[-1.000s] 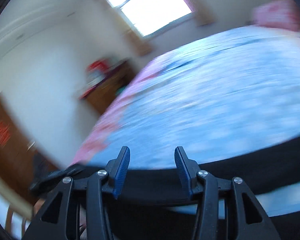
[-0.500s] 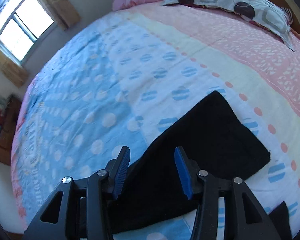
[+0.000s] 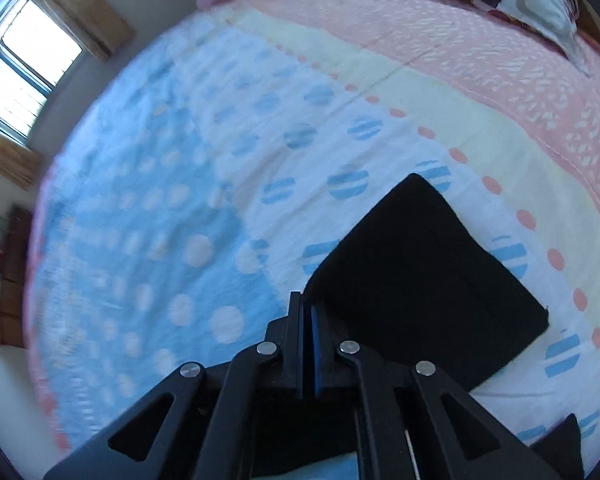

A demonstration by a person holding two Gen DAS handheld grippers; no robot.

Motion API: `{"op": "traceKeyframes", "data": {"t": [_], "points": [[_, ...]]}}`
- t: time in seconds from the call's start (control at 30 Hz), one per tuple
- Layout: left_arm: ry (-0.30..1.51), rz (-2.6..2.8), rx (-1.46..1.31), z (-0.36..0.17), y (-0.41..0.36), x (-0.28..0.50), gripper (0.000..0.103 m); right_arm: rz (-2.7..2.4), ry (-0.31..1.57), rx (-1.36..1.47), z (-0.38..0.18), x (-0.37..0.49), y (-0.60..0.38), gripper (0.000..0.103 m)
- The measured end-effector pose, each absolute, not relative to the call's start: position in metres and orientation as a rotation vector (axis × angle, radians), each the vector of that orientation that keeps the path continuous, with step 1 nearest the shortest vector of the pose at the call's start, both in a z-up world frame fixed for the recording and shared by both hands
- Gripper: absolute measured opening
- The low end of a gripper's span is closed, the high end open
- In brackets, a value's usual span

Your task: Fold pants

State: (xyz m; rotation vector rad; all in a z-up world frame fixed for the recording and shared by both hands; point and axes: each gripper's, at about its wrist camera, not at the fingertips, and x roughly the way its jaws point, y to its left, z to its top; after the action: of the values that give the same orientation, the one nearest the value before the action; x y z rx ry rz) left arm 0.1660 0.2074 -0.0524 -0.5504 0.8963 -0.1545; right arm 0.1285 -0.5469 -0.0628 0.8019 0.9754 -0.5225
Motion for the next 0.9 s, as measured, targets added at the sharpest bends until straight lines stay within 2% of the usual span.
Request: {"op": "traceKeyframes", "data": {"t": [0.13,0.33,0.63,0.77,0.9], "points": [[0.860,-0.162,-0.553,-0.037,0.215,0.156,0.013,-0.361,0.775,0.915,-0.018,0.077,-0.543,0.003],[0.827,-0.159,-0.588,-0.026,0.236,0.128,0.013,-0.255,0.620,0.933,0.016,-0.019,-0.514,0.003],[0.855,-0.054,-0.564,-0.050,0.240,0.104,0.013,-0.266,0.604,0.951,-0.059,-0.137,-0.487,0.003],[0.856,-0.032,-0.549,-0.056,0.235,0.101,0.013,-0.286,0.629,0.964,-0.090,-0.150,-0.486,0.003],[0.856,-0.007,-0.553,-0.058,0.242,0.095,0.013,-0.240,0.567,1.019,-0.101,-0.161,-0.486,0.003]]}}
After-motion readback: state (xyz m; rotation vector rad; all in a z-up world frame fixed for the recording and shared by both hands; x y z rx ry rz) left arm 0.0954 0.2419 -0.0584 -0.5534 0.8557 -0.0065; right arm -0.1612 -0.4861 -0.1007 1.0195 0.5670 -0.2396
